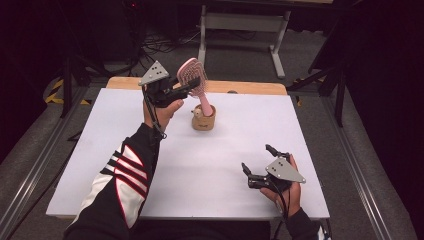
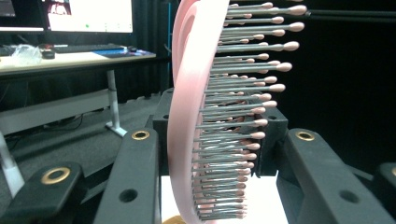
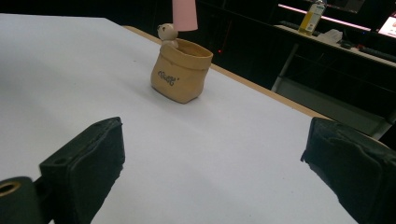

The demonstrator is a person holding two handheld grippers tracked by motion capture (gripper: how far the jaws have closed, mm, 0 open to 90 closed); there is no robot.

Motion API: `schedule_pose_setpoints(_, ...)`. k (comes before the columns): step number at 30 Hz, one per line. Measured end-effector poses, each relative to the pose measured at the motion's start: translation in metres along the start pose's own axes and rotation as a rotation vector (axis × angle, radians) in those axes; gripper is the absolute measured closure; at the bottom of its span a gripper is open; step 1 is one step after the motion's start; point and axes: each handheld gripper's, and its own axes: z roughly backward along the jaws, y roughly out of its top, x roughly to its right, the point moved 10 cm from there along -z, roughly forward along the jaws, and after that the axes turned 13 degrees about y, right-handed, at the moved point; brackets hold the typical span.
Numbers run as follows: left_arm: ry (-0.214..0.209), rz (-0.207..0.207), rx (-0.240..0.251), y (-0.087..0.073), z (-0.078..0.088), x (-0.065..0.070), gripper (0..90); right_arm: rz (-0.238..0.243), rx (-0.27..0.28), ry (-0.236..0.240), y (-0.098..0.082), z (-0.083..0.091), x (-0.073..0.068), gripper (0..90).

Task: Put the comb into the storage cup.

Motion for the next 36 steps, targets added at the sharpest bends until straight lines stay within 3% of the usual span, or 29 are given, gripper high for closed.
schedule_pose_setpoints(6,0.009,0.016,-0.016,-0.008,-0.013,-0.003,63.1,0.001,0.001,0.007,0.0,0.0,-0.001,5.6)
schedule_pose_setpoints(21,0.045,0.008,-0.1,-0.035,-0.041,-0.008,63.1,0.005,-0.016,0.02,-0.002,-0.004,-0.005,5.9)
schedule_pose_setpoints(36,0.07,0.039,-0.114,-0.044,-0.045,-0.019,63.0,0.012,-0.041,0.036,-0.006,-0.009,-0.009,6.1)
